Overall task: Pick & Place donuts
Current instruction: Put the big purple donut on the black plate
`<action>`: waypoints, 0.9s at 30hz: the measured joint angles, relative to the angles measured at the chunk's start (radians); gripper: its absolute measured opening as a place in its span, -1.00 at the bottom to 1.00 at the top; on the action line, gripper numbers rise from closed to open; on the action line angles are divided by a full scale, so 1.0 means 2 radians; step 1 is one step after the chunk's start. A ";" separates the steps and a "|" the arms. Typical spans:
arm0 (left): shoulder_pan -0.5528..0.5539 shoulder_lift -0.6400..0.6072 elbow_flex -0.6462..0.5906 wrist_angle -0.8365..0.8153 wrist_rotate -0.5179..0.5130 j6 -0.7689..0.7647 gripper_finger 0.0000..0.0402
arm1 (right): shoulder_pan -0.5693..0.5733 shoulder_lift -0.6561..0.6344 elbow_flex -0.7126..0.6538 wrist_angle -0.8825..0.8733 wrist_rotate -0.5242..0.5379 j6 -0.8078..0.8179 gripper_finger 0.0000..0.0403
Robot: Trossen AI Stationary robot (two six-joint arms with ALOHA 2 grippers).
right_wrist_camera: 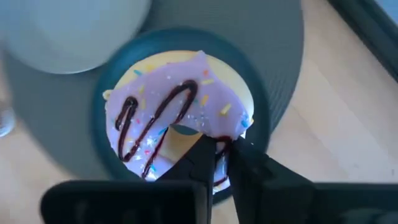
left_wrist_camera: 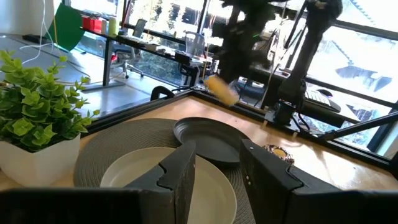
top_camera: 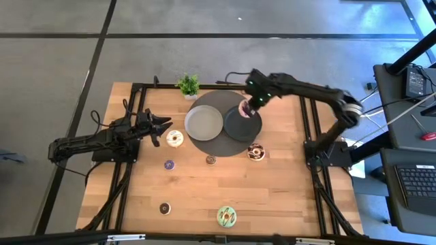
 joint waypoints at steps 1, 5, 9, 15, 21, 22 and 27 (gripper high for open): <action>0.000 0.000 0.000 0.000 0.000 0.000 -0.39 | -0.007 0.021 0.010 0.000 -0.005 -0.006 -0.80; 0.000 0.000 0.000 0.000 0.000 0.000 -0.39 | -0.026 0.095 0.041 -0.001 -0.024 -0.026 -0.80; 0.000 0.000 0.000 0.000 0.000 0.000 -0.39 | -0.028 0.146 0.064 -0.003 -0.027 -0.038 -0.80; 0.000 0.000 0.000 0.000 0.000 0.000 -0.39 | -0.028 0.166 0.076 -0.007 -0.045 -0.038 -0.79; 0.000 0.000 0.000 0.000 -0.001 0.000 -0.39 | -0.028 0.165 0.076 -0.010 -0.034 -0.039 -0.79; 0.000 0.000 0.000 0.000 -0.001 0.000 -0.39 | -0.028 0.165 0.076 -0.010 -0.033 -0.038 -0.79; 0.000 0.000 0.000 0.000 -0.001 0.000 -0.39 | -0.028 0.165 0.076 -0.015 -0.004 -0.024 -0.79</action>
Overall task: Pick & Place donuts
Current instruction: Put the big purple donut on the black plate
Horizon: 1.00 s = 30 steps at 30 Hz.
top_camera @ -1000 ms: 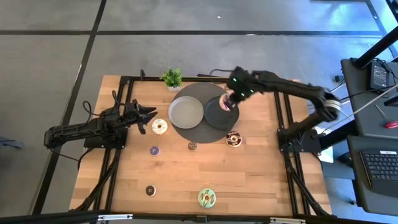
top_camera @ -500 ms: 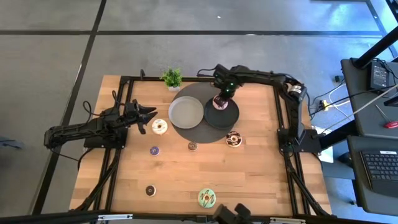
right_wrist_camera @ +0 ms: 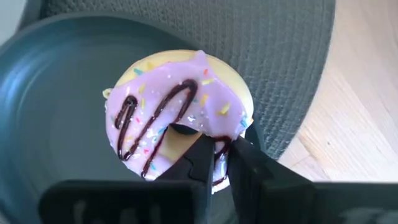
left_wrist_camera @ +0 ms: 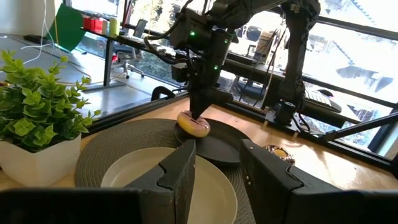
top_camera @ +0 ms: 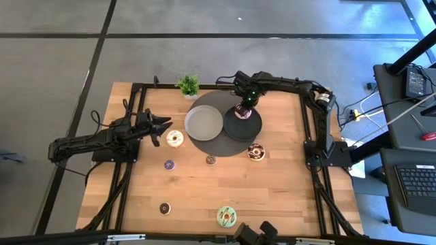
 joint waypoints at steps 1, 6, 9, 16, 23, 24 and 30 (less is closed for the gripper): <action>0.000 0.000 0.000 0.000 0.000 0.000 -0.39 | 0.000 0.000 0.000 -0.001 0.000 0.000 -0.79; 0.000 0.000 0.000 0.000 0.000 0.000 -0.39 | -0.001 0.000 0.000 -0.001 -0.012 -0.009 -0.79; 0.000 0.000 0.000 0.000 0.000 0.000 -0.39 | 0.000 0.000 0.000 -0.001 -0.016 -0.014 -0.79; 0.000 0.000 0.000 0.000 0.000 0.000 -0.39 | -0.001 0.000 0.000 -0.001 -0.016 -0.015 -0.63; 0.000 0.000 0.000 0.000 0.000 0.000 -0.39 | -0.001 -0.001 0.000 -0.001 -0.017 -0.014 -0.42; 0.000 0.000 0.000 0.000 0.000 0.000 -0.39 | -0.001 -0.001 0.000 -0.001 -0.017 -0.013 -0.41; 0.000 0.000 0.000 0.000 0.000 0.000 -0.39 | -0.001 -0.003 0.000 -0.001 -0.017 -0.002 -0.40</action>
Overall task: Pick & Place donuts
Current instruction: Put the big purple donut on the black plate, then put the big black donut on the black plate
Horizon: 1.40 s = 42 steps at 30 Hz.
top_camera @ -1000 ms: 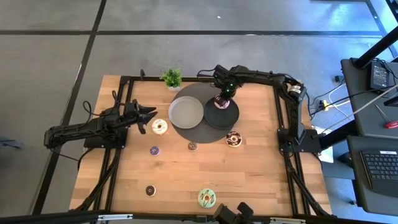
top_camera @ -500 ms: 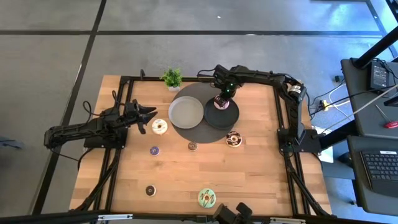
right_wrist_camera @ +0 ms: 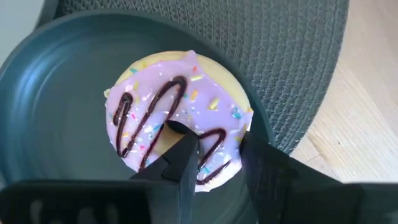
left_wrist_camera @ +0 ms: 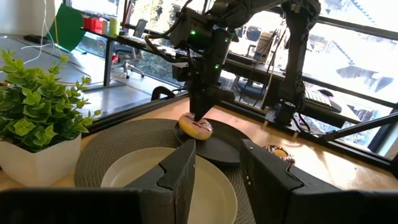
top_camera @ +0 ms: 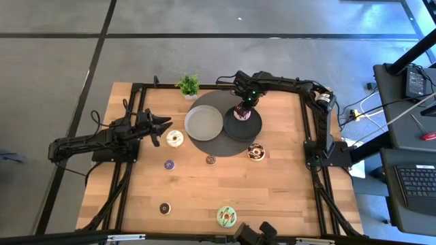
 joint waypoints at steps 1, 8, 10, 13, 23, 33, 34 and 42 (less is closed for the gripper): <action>0.000 0.000 0.000 0.000 0.000 0.000 -0.39 | 0.000 0.000 0.000 0.000 0.000 0.000 -0.40; 0.000 0.000 0.000 0.000 0.000 0.000 -0.39 | 0.000 0.000 0.012 -0.008 0.000 -0.005 -0.40; 0.000 0.000 0.000 0.000 0.000 0.000 -0.39 | 0.000 0.000 0.016 -0.009 0.000 -0.013 -0.40; 0.000 0.000 0.000 0.000 0.000 0.000 -0.39 | 0.000 0.000 0.019 -0.007 0.000 -0.013 -0.39; 0.000 0.000 0.000 0.000 0.000 0.000 -0.39 | 0.000 0.000 0.019 -0.011 0.000 -0.014 -0.21; 0.000 0.000 0.000 0.000 0.001 0.000 -0.39 | -0.001 -0.027 0.019 -0.009 0.013 -0.011 0.00; 0.000 0.000 0.000 0.000 0.000 0.000 -0.39 | 0.000 -0.040 0.020 -0.011 0.013 -0.011 0.00; 0.000 0.000 0.000 0.000 0.001 0.000 -0.39 | 0.098 -0.165 -0.032 -0.045 0.016 -0.003 -0.01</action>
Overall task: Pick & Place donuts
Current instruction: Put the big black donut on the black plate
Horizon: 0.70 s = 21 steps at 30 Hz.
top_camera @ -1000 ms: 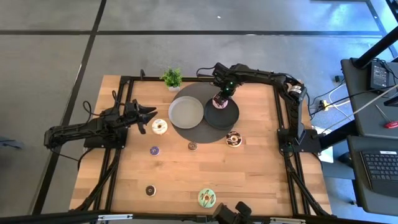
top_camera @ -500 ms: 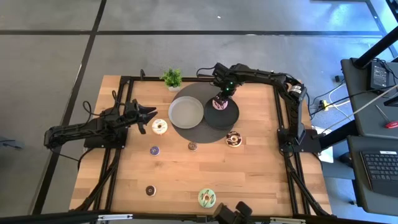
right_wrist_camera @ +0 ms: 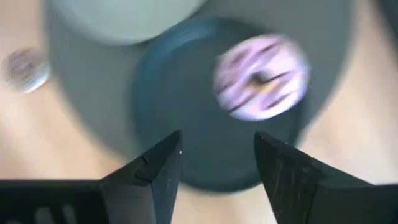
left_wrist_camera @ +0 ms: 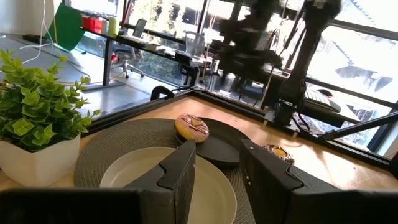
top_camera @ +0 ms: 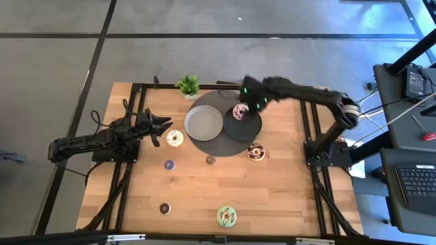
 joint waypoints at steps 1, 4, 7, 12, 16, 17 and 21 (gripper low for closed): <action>0.000 0.000 0.000 0.000 0.000 0.000 -0.39 | 0.020 -0.016 -0.017 0.002 0.007 0.018 -0.01; 0.000 0.000 0.000 0.000 0.000 -0.001 -0.39 | 0.073 -0.057 -0.081 0.010 0.040 0.082 -0.01; 0.000 0.000 0.000 0.000 0.000 -0.001 -0.39 | 0.114 -0.083 -0.146 0.013 0.031 0.173 -0.01; 0.000 0.000 0.000 0.000 0.000 -0.001 -0.39 | 0.172 -0.093 -0.237 0.049 0.040 0.297 -0.02; 0.000 0.000 0.000 0.000 0.000 -0.001 -0.39 | 0.198 -0.092 -0.291 0.138 0.041 0.356 -0.02; 0.000 0.000 0.000 0.000 0.000 -0.001 -0.39 | 0.202 -0.092 -0.300 0.154 0.044 0.367 -0.02; 0.000 0.000 0.000 0.000 0.000 0.000 -0.39 | 0.206 -0.092 -0.324 0.180 0.061 0.398 -0.02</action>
